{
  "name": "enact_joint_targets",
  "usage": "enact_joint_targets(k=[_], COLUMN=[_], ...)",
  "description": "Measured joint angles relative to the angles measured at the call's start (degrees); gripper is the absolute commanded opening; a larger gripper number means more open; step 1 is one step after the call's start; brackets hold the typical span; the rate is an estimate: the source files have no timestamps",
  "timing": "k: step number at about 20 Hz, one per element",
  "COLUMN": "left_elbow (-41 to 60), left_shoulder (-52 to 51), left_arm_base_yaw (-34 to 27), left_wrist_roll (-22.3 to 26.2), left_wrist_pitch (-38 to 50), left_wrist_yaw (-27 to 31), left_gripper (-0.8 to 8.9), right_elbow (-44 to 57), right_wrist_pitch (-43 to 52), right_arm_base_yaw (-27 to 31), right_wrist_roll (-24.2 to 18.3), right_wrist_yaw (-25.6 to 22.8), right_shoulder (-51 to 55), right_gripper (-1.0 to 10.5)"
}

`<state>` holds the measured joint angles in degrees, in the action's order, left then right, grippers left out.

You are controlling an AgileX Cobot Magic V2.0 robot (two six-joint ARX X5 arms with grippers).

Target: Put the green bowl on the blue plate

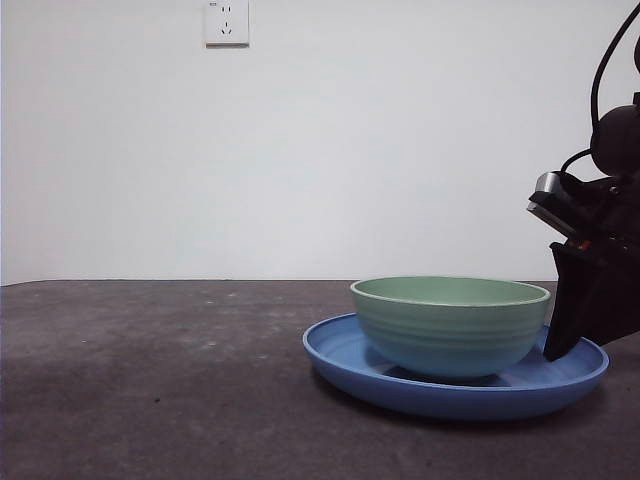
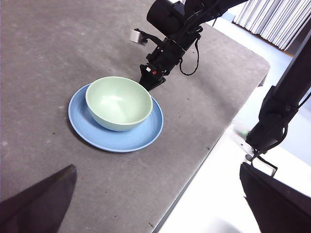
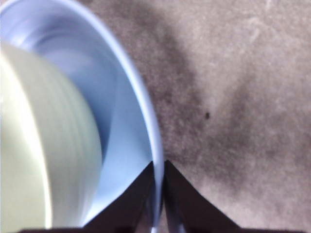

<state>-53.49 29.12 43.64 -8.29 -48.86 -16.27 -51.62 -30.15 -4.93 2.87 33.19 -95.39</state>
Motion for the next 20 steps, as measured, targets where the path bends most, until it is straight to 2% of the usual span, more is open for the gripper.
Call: enact_joint_targets(k=[6,11,20], left_elbow=[0.00,0.00,0.00], left_shoulder=[0.00,0.00,0.00], left_arm_base_yaw=[0.00,0.00,0.00], left_wrist_roll=[0.00,0.00,0.00], left_wrist_pitch=[0.00,0.00,0.00], left_wrist_yaw=[0.00,0.00,0.00], left_gripper=[6.26,6.26,6.26], right_elbow=[-2.84,-8.20,-11.78], right_wrist_pitch=[-2.47,-5.20,0.90], right_arm_base_yaw=[-0.13,-3.58,-15.63], right_wrist_roll=[0.87,3.10,13.73], right_wrist_yaw=[-0.55,-0.96,-0.83], right_shoulder=[0.00,0.00,-1.42], right_gripper=[0.1,0.1,0.1])
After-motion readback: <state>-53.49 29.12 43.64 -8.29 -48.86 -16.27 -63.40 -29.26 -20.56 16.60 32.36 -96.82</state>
